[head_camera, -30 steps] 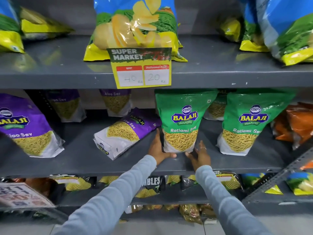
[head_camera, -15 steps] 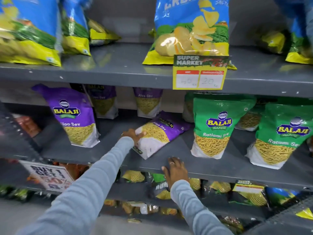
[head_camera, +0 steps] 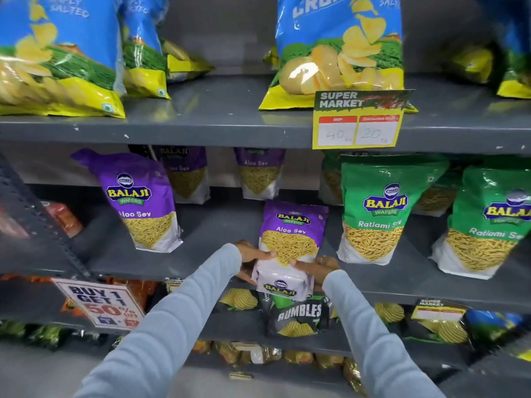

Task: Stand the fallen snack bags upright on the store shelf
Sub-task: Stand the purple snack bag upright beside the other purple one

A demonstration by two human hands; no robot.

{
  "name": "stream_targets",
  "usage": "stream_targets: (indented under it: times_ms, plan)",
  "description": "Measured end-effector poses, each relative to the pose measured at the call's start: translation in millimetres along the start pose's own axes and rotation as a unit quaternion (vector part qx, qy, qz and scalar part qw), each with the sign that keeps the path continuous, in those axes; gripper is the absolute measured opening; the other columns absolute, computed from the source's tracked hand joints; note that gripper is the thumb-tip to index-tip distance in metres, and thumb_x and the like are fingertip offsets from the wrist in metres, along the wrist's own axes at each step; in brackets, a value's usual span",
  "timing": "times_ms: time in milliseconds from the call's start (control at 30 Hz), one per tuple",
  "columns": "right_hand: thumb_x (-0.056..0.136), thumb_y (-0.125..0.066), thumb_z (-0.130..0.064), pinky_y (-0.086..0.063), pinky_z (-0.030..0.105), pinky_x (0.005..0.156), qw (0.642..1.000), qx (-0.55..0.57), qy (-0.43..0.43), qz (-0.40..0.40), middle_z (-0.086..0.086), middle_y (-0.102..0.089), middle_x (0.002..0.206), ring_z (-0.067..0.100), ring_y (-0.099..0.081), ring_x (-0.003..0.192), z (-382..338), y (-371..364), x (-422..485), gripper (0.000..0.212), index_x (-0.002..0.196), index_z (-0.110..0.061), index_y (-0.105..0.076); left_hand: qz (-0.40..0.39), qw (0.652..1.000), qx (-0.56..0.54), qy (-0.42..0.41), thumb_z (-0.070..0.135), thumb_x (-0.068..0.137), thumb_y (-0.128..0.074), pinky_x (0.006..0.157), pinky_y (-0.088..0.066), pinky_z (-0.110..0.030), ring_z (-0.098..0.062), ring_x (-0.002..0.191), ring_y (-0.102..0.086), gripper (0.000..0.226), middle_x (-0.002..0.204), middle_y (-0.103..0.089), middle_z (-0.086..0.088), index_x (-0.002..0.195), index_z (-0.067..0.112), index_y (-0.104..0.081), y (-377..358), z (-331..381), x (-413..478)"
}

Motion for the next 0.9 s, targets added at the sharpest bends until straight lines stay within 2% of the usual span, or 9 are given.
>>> stream_targets:
  times_ms: [100, 167, 233, 333, 467, 600, 700, 800, 900]
  plan:
    - [0.071, -0.076, -0.002, -0.052, 0.047, 0.095, 0.997, -0.001, 0.062, -0.056, 0.020, -0.067, 0.108, 0.033, -0.063, 0.103, -2, 2, -13, 0.042, 0.109, 0.007, -0.062, 0.011, 0.999, -0.008, -0.049, 0.024, 0.074, -0.080, 0.081, -0.059, -0.047, -0.030, 0.100, -0.069, 0.057, 0.115, -0.068, -0.017, 0.121, 0.003, -0.057, -2, -5, -14]
    - [0.071, -0.074, 0.003, -0.058, 0.027, 0.075, 0.989, -0.006, 0.124, -0.079, 0.014, -0.068, 0.105, 0.027, -0.065, 0.097, -4, 7, -28, 0.034, 0.103, -0.002, -0.063, 0.015, 0.995, -0.051, -0.084, 0.020, 0.073, -0.080, 0.064, -0.063, -0.034, -0.018, 0.081, -0.071, 0.049, 0.097, -0.073, -0.007, 0.117, 0.006, -0.063, -4, -15, -27]
    - [0.070, -0.073, 0.009, -0.054, 0.013, 0.062, 0.980, 0.017, 0.172, -0.103, 0.005, -0.070, 0.099, 0.013, -0.069, 0.086, -4, 14, -47, 0.038, 0.101, -0.010, -0.062, 0.025, 0.988, -0.103, -0.114, 0.012, 0.072, -0.081, 0.063, -0.062, -0.031, -0.017, 0.081, -0.070, 0.047, 0.094, -0.073, -0.004, 0.116, 0.008, -0.065, -3, -28, -42]
    - [0.068, -0.072, 0.012, -0.055, 0.014, 0.064, 0.968, 0.038, 0.211, -0.127, -0.010, -0.072, 0.098, 0.002, -0.070, 0.083, 0, 20, -71, 0.051, 0.106, -0.021, -0.061, 0.026, 0.976, -0.155, -0.153, 0.006, 0.069, -0.082, 0.079, -0.057, -0.039, -0.022, 0.091, -0.070, 0.046, 0.103, -0.072, -0.007, 0.113, 0.011, -0.068, -1, -46, -65]
    - [0.069, -0.074, 0.007, -0.056, 0.018, 0.071, 0.960, 0.024, 0.241, -0.140, -0.011, -0.075, 0.102, 0.009, -0.070, 0.094, 4, 23, -84, 0.056, 0.113, -0.024, -0.061, 0.030, 0.967, -0.170, -0.185, 0.003, 0.065, -0.083, 0.069, -0.053, -0.029, -0.016, 0.082, -0.072, 0.040, 0.095, -0.076, -0.002, 0.102, 0.013, -0.073, -3, -57, -83]
    - [0.068, -0.070, 0.015, -0.055, 0.014, 0.065, 0.960, 0.029, 0.247, -0.126, -0.019, -0.076, 0.089, 0.003, -0.071, 0.084, -3, 20, -74, 0.056, 0.103, -0.028, -0.062, 0.048, 0.962, -0.159, -0.216, 0.002, 0.065, -0.083, 0.062, -0.058, -0.027, -0.017, 0.083, -0.074, 0.039, 0.094, -0.078, -0.003, 0.101, 0.013, -0.074, 2, -48, -79]
    - [0.064, -0.067, 0.024, -0.057, 0.018, 0.061, 0.962, 0.059, 0.248, -0.099, -0.008, -0.074, 0.091, 0.007, -0.072, 0.076, -19, 11, -53, 0.058, 0.101, -0.020, -0.060, 0.081, 0.946, -0.159, -0.271, -0.006, 0.064, -0.081, 0.060, -0.059, -0.026, -0.015, 0.077, -0.073, 0.036, 0.085, -0.079, -0.001, 0.096, 0.009, -0.073, 15, -33, -64]
    - [0.056, -0.062, 0.035, -0.057, 0.018, 0.054, 0.965, 0.099, 0.236, -0.061, 0.007, -0.064, 0.095, 0.016, -0.064, 0.071, -42, -9, -25, 0.065, 0.103, -0.009, -0.052, 0.140, 0.921, -0.141, -0.334, -0.014, 0.062, -0.078, 0.060, -0.056, -0.017, -0.003, 0.067, -0.069, 0.033, 0.070, -0.077, 0.009, 0.081, 0.012, -0.071, 31, -17, -43]
    - [0.054, -0.061, 0.035, -0.055, 0.015, 0.054, 0.961, 0.090, 0.260, -0.008, 0.007, -0.059, 0.096, 0.009, -0.058, 0.072, -68, -32, 0, 0.070, 0.108, -0.009, -0.050, 0.201, 0.900, -0.150, -0.355, -0.019, 0.064, -0.074, 0.065, -0.055, -0.015, -0.002, 0.067, -0.068, 0.039, 0.072, -0.075, 0.011, 0.084, 0.015, -0.069, 43, -11, -15]
Point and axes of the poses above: each hand's wrist, its own x-axis towards the middle knuckle, its own y-axis out of the back of the hand, z = x × y, the point moved 5 cm from there along x, towards the middle knuckle
